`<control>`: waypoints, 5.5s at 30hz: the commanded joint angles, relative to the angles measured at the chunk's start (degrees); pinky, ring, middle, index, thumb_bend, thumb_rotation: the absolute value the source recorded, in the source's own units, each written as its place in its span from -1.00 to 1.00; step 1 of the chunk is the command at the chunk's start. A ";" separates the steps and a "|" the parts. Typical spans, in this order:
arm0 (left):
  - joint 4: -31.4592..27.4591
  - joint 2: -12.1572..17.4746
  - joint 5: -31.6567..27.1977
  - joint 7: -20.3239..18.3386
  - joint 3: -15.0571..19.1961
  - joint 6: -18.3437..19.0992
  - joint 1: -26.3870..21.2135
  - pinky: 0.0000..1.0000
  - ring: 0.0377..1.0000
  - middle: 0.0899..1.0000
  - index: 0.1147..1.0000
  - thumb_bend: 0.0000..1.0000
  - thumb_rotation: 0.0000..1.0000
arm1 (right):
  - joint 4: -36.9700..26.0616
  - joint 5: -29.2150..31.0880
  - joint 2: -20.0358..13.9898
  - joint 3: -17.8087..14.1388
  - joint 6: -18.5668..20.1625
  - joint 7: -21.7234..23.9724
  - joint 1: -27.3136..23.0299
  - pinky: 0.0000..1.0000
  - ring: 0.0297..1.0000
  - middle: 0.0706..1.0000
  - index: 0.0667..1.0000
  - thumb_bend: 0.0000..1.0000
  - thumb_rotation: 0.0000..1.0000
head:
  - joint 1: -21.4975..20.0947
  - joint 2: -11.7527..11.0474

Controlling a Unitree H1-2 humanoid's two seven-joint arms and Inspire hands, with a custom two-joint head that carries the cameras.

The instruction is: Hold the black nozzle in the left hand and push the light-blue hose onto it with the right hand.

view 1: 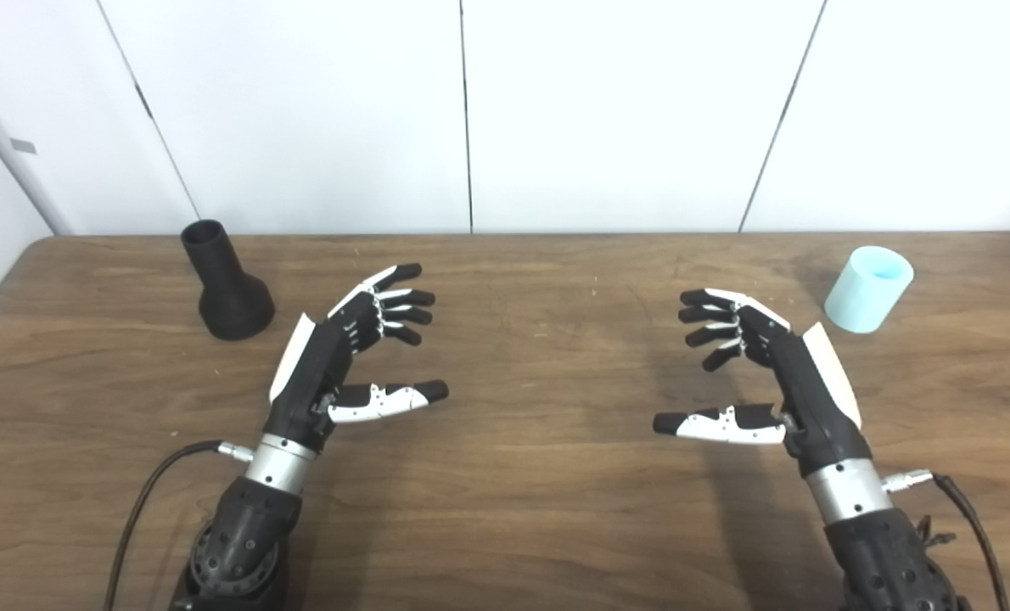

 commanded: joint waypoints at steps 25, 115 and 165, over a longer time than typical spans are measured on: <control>0.02 -2.08 1.73 1.60 -1.51 -1.48 -1.60 0.11 0.33 0.39 0.48 0.55 -0.80 | -0.35 2.86 -3.01 -2.60 -4.17 -0.21 -0.25 -0.01 0.25 0.39 0.46 0.55 -0.83 | 13.48 -3.98; -3.05 22.02 29.75 2.88 5.69 43.66 -16.84 1.00 1.00 0.87 0.78 1.00 -0.11 | 8.28 11.31 -5.39 -6.37 -15.25 0.08 -1.26 -0.04 0.20 0.38 0.46 0.60 -0.74 | 18.21 -7.56; 15.03 19.99 27.59 7.48 -2.55 43.16 -20.24 1.00 1.00 0.79 0.67 0.99 -0.23 | 4.68 10.92 -5.15 -6.60 -12.69 0.19 -0.20 -0.04 0.16 0.38 0.43 0.59 -0.76 | 17.07 -6.04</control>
